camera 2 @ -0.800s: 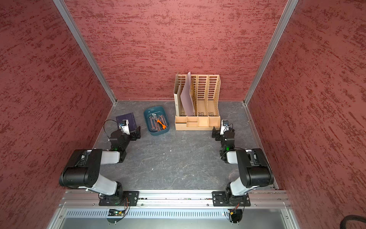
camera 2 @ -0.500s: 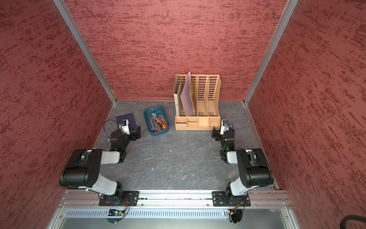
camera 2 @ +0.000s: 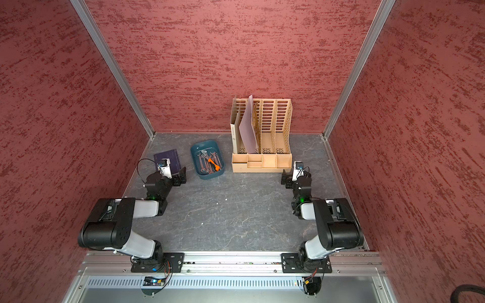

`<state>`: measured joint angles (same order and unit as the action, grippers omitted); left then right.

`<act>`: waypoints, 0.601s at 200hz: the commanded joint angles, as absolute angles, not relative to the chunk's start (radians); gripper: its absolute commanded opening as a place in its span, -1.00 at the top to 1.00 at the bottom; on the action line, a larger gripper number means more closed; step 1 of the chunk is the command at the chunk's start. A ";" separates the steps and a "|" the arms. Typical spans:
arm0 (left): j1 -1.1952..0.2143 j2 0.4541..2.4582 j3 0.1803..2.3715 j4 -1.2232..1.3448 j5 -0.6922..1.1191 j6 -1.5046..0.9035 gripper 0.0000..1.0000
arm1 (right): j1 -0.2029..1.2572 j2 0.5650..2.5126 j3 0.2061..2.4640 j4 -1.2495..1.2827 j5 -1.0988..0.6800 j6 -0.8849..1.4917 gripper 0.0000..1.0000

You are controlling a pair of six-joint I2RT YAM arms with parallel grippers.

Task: Take out the wrench from the storage box
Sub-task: Move the storage box to the center of the board.

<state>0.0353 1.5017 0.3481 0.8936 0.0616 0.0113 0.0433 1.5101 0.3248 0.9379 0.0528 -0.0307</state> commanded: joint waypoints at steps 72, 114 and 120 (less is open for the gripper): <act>-0.102 1.098 0.474 0.310 -0.017 -0.076 -1.00 | 0.037 1.058 0.562 0.236 0.072 0.242 -0.97; -0.126 1.122 0.660 0.029 0.072 -0.302 -0.99 | 0.038 0.976 0.707 -0.008 -0.331 0.351 -0.97; -0.126 1.137 0.696 -0.033 0.065 -0.370 -0.99 | 0.038 0.974 0.714 -0.014 -0.377 0.375 -0.97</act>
<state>-0.1230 1.1076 0.5907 0.2344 0.0265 -0.1596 0.0422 0.9993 0.6640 0.1764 -0.0940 0.2592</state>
